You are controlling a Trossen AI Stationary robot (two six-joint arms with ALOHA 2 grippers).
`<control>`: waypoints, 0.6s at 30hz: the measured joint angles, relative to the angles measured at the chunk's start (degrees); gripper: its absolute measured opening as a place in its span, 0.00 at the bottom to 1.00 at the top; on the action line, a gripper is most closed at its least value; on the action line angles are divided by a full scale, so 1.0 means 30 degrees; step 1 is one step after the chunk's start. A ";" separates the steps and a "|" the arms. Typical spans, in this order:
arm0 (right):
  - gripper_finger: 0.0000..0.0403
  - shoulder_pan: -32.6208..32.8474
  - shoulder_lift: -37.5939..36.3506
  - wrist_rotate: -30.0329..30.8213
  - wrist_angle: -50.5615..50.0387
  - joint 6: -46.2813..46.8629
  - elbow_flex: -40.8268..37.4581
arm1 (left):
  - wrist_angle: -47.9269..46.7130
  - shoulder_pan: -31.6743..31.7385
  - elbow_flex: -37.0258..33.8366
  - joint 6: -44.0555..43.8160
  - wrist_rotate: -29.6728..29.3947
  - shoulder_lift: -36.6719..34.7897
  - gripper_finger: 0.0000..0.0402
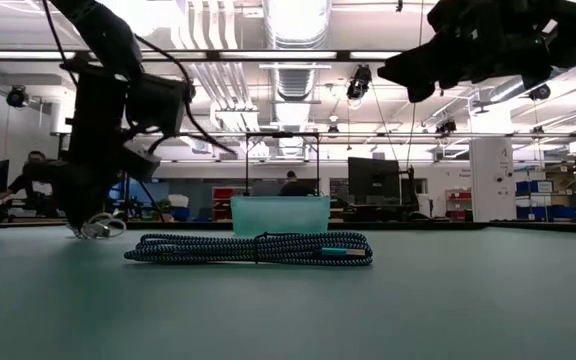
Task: Pick and place USB-C Cables
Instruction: Put the white charger cable into the green bin
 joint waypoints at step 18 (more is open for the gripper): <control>0.32 0.0369 0.0000 0.0007 0.0024 0.0102 -0.0090 | 0.0087 0.0000 0.0204 0.0000 -0.0563 0.1662 0.21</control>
